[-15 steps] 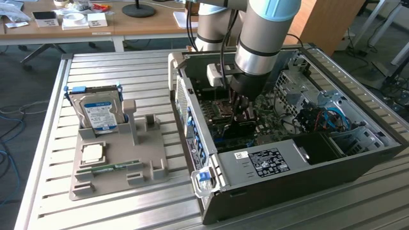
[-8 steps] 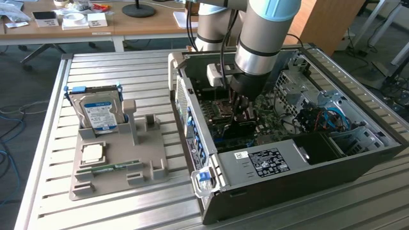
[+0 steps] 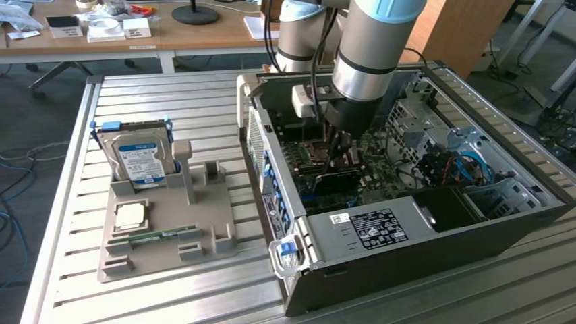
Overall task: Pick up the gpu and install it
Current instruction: 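Press down on the gpu until it lock into place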
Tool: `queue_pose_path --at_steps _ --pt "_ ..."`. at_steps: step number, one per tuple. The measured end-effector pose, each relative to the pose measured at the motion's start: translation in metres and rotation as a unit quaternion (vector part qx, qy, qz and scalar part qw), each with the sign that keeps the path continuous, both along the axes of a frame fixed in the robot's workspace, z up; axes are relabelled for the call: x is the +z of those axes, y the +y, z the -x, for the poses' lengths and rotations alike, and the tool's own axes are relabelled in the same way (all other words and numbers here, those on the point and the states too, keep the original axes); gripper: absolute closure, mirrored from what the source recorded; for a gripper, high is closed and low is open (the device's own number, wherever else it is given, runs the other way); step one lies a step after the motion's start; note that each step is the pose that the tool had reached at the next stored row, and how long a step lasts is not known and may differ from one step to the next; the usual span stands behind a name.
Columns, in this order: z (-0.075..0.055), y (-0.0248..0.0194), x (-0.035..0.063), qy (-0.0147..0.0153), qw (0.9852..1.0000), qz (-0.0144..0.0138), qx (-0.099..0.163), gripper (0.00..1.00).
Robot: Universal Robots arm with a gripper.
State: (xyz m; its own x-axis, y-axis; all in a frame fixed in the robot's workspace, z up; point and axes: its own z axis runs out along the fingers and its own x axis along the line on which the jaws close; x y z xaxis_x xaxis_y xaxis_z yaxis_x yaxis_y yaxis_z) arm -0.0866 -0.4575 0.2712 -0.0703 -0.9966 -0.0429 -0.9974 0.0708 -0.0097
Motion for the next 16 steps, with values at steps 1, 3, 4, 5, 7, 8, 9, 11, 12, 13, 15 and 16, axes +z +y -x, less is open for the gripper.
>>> queue_pose_path --at_steps 1,3,4,5,7,8,9,11,12,13,15,16 --pt "0.000 0.0000 0.0023 0.0000 1.0000 0.0001 0.000 0.89" --pt "0.000 0.0000 0.0063 0.0000 1.0000 0.0001 0.000 0.89" --pt "0.000 0.0000 0.0084 0.0000 1.0000 0.0001 0.000 0.89" --pt "0.000 0.0000 0.0107 0.0000 1.0000 0.0001 0.000 0.89" --pt "0.000 0.0000 0.0154 0.0000 1.0000 0.0001 0.000 0.89" --pt "0.000 0.0000 0.0182 0.0000 1.0000 0.0001 0.000 0.89" --pt "0.000 0.0000 0.0207 0.0000 1.0000 0.0001 0.000 0.89" --pt "0.000 0.0000 0.0249 0.0000 1.0000 0.0001 0.000 0.89" --pt "0.000 0.0000 0.0271 0.0000 1.0000 0.0000 0.000 0.89" --pt "0.000 0.0000 0.0293 0.0000 1.0000 0.0001 0.000 0.89" --pt "0.000 0.0000 0.0337 0.0000 1.0000 0.0001 0.000 0.89" --pt "0.000 0.0000 0.0360 0.0000 1.0000 0.0001 0.000 0.89"
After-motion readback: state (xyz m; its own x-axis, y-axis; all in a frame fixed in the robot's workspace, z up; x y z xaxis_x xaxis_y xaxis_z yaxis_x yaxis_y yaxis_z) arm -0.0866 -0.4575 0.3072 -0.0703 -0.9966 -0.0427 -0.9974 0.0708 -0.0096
